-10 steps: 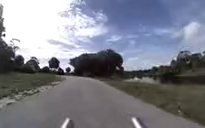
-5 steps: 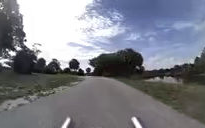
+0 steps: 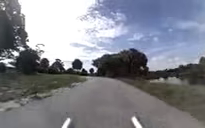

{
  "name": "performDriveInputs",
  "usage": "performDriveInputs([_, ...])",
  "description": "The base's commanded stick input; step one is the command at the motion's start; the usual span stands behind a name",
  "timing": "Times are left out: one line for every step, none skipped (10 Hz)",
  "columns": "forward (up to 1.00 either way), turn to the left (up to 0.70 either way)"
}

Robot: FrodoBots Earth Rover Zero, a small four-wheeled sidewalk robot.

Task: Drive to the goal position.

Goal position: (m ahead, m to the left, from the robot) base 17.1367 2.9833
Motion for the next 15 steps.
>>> performDriveInputs([0.69,0.03])
performDriveInputs([0.69,0.03])
performDriveInputs([0.69,0.03])
performDriveInputs([0.69,0.03])
performDriveInputs([0.69,0.03])
performDriveInputs([0.69,0.03])
performDriveInputs([0.69,0.03])
performDriveInputs([0.69,0.03])
performDriveInputs([0.69,0.03])
performDriveInputs([0.69,0.03])
performDriveInputs([0.69,0.03])
performDriveInputs([0.69,0.03])
performDriveInputs([0.69,0.03])
performDriveInputs([0.69,0.03])
performDriveInputs([0.69,0.03])
